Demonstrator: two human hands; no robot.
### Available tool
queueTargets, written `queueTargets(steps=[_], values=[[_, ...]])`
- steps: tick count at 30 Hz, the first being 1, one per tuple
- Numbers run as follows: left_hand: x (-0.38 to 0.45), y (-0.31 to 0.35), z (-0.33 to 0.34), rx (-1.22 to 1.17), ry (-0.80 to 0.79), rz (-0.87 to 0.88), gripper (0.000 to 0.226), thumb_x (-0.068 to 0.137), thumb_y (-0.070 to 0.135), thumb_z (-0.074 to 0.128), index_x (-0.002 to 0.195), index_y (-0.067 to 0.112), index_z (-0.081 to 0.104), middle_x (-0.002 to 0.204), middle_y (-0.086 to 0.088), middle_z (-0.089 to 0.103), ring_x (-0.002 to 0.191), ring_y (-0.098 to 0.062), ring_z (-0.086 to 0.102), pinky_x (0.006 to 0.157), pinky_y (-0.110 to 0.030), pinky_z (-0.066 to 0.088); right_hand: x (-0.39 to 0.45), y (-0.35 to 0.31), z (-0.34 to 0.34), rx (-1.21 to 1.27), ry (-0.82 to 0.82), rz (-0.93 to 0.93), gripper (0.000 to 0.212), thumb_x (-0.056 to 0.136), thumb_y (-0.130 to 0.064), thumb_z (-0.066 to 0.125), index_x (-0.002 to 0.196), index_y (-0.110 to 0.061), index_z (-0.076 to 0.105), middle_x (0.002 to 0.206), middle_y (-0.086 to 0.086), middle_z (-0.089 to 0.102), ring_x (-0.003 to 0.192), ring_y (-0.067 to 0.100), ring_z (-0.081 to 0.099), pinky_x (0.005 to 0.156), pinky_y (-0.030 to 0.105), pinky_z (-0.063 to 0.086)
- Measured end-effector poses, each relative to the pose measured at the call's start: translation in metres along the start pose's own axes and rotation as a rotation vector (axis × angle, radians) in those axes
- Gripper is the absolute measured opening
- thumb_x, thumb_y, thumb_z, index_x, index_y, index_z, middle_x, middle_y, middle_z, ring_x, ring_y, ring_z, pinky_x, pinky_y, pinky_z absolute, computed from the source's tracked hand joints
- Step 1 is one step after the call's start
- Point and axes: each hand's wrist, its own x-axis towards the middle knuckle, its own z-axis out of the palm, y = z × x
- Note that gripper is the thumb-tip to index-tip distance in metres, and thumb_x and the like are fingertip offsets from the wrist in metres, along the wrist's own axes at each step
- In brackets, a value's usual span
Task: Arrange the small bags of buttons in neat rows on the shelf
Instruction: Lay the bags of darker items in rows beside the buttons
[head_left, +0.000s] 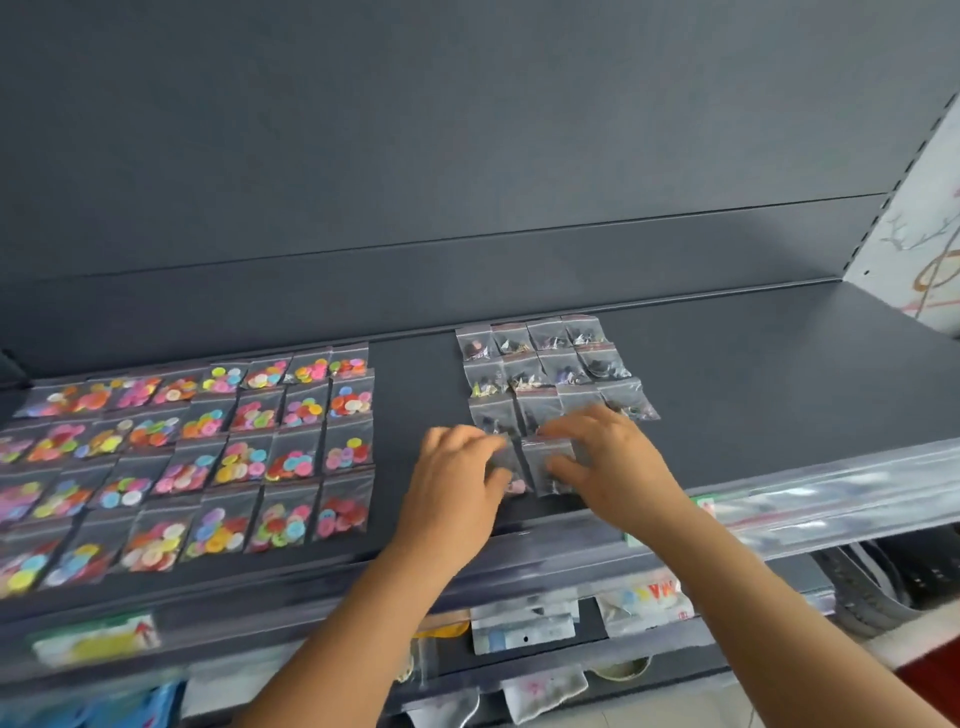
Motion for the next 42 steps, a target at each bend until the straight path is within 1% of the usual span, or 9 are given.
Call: queueTargets(steps=[2,4,9,15,20,23,27,34,42], values=[[-0.003,0.001,0.0,-0.004,-0.067,0.032,0.035,0.097,0.029,0.049,0.13,0.021,0.056,0.131,0.007,0.052,0.122,-0.013,0.037,0.098,-0.026,0.033,-0.001,0.0,0.003,-0.038,-0.06,-0.135,0.018,0.085,-0.018,0.062,0.099,-0.018,0.072,0.106,0.001,0.065,0.103,0.017,0.054,0.106,0.034,0.035],[-0.005,0.001,0.002,-0.002,-0.087,0.045,0.032,0.097,0.03,0.048,0.124,0.019,0.061,0.128,0.006,0.055,0.118,-0.014,0.041,0.094,-0.026,0.036,-0.002,0.001,0.006,-0.103,-0.105,-0.181,0.011,0.083,-0.017,0.06,0.085,-0.015,0.071,0.091,0.001,0.067,0.093,0.018,0.056,0.1,0.035,0.037],[-0.005,-0.001,0.003,-0.038,-0.105,0.083,0.03,0.096,0.027,0.05,0.121,0.02,0.064,0.126,0.007,0.057,0.115,-0.015,0.044,0.093,-0.027,0.038,-0.008,0.003,0.003,-0.112,-0.081,-0.107,0.015,0.086,-0.019,0.061,0.096,-0.015,0.072,0.106,0.003,0.063,0.103,0.022,0.053,0.089,0.019,0.031],[-0.003,0.0,0.006,-0.011,-0.092,0.106,0.03,0.095,0.029,0.054,0.123,0.022,0.063,0.126,0.008,0.057,0.116,-0.013,0.044,0.091,-0.023,0.037,-0.008,0.0,0.002,-0.11,-0.109,-0.069,0.015,0.085,-0.021,0.062,0.096,-0.018,0.071,0.109,0.003,0.061,0.103,0.024,0.052,0.091,0.028,0.041],[-0.004,0.003,0.005,0.004,-0.108,0.105,0.033,0.096,0.031,0.052,0.126,0.02,0.06,0.128,0.007,0.055,0.119,-0.013,0.043,0.095,-0.027,0.039,-0.008,-0.002,0.0,-0.129,-0.127,-0.056,0.015,0.085,-0.021,0.061,0.096,-0.017,0.07,0.107,0.002,0.059,0.104,0.024,0.051,0.087,0.027,0.041],[-0.007,0.002,0.002,0.038,-0.103,0.103,0.037,0.096,0.031,0.051,0.131,0.02,0.055,0.133,0.008,0.052,0.122,-0.012,0.041,0.097,-0.026,0.038,-0.008,-0.007,-0.002,-0.125,-0.124,-0.039,0.023,0.085,-0.021,0.06,0.107,-0.018,0.067,0.115,0.003,0.059,0.111,0.027,0.049,0.088,0.033,0.044],[-0.014,-0.002,-0.011,0.128,-0.067,0.074,0.046,0.096,0.03,0.05,0.141,0.021,0.043,0.141,0.006,0.045,0.129,-0.012,0.038,0.105,-0.026,0.033,-0.007,-0.019,-0.001,-0.177,-0.135,-0.094,0.043,0.089,-0.031,0.058,0.131,-0.023,0.052,0.13,0.0,0.052,0.121,0.025,0.043,0.099,0.029,0.035],[-0.037,-0.033,-0.049,0.248,0.019,-0.051,0.057,0.098,0.036,0.046,0.149,0.025,0.024,0.154,0.006,0.026,0.141,-0.013,0.02,0.114,-0.028,0.018,0.003,-0.067,0.021,-0.167,-0.116,-0.263,0.058,0.09,-0.04,0.055,0.142,-0.02,0.037,0.144,-0.001,0.04,0.131,0.024,0.035,0.108,0.034,0.031],[-0.084,-0.112,-0.101,0.256,0.118,-0.227,0.06,0.097,0.041,0.044,0.15,0.028,0.019,0.156,0.008,0.02,0.143,-0.013,0.015,0.117,-0.032,0.019,0.011,-0.159,0.07,-0.142,-0.157,-0.432,0.065,0.092,-0.044,0.05,0.148,-0.025,0.022,0.152,-0.005,0.028,0.141,0.017,0.022,0.115,0.031,0.019]])
